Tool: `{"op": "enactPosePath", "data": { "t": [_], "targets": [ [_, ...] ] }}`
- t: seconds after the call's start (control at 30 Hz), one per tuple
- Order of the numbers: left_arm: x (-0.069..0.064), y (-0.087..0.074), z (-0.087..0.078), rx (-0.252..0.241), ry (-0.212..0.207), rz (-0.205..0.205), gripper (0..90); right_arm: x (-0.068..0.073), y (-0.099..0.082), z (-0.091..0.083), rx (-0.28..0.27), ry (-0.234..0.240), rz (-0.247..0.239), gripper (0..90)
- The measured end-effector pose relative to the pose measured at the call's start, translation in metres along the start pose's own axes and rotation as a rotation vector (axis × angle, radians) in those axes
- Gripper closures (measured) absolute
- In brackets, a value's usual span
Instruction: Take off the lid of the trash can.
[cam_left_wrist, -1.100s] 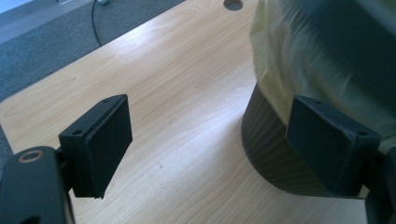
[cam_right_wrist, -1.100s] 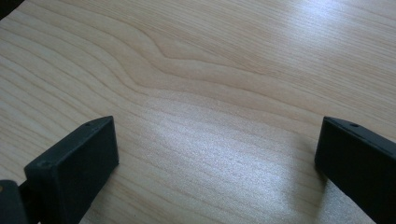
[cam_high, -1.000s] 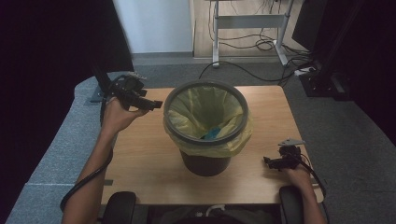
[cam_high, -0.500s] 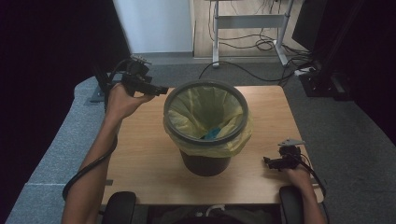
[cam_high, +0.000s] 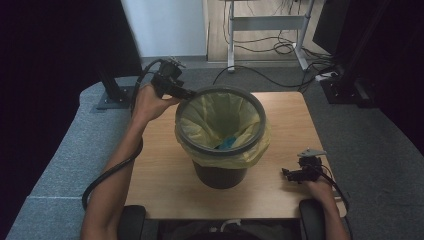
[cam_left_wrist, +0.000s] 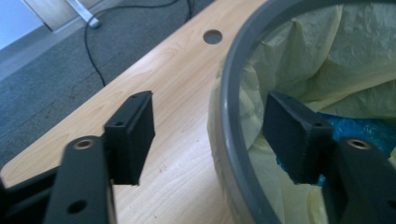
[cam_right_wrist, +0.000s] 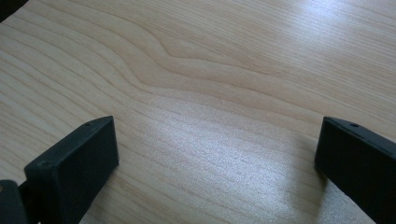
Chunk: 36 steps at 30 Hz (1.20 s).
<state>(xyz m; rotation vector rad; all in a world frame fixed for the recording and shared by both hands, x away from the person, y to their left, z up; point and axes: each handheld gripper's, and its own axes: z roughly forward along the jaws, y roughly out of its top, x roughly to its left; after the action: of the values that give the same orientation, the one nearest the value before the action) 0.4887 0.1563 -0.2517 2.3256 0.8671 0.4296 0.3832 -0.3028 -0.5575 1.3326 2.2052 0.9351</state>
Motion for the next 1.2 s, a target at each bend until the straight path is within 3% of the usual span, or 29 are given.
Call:
{"op": "enactPosePath", "data": {
  "t": [0.13, 0.23, 0.3, 0.43, 0.97, 1.03, 1.2],
  "targets": [
    [-0.001, 0.002, 0.012, 0.032, 0.002, 0.015, 45.2, 0.0, 0.0, 0.0, 0.0, 0.003, -0.002, 0.0],
    [-0.002, 0.002, 0.018, 0.041, -0.025, 0.023, 52.2, 0.0, 0.0, 0.0, -0.001, 0.005, -0.004, 0.0],
    [-0.003, 0.002, 0.021, 0.045, -0.016, 0.029, 58.3, 0.0, 0.0, 0.0, -0.001, 0.006, -0.004, 0.0],
    [-0.004, 0.002, 0.021, 0.036, -0.045, 0.02, 75.3, 0.0, 0.0, 0.0, -0.001, 0.007, -0.006, 0.0],
    [0.006, 0.003, 0.007, -0.023, -0.113, -0.093, 77.7, 0.001, 0.0, 0.0, 0.001, 0.011, -0.009, 0.0],
    [0.009, 0.001, 0.006, -0.03, -0.139, -0.111, 77.8, 0.001, 0.0, 0.0, 0.001, 0.011, -0.009, 0.0],
    [0.015, -0.004, 0.0, -0.037, -0.141, -0.136, 77.7, 0.001, 0.0, 0.0, 0.001, 0.012, -0.011, 0.0]
  ]
}}
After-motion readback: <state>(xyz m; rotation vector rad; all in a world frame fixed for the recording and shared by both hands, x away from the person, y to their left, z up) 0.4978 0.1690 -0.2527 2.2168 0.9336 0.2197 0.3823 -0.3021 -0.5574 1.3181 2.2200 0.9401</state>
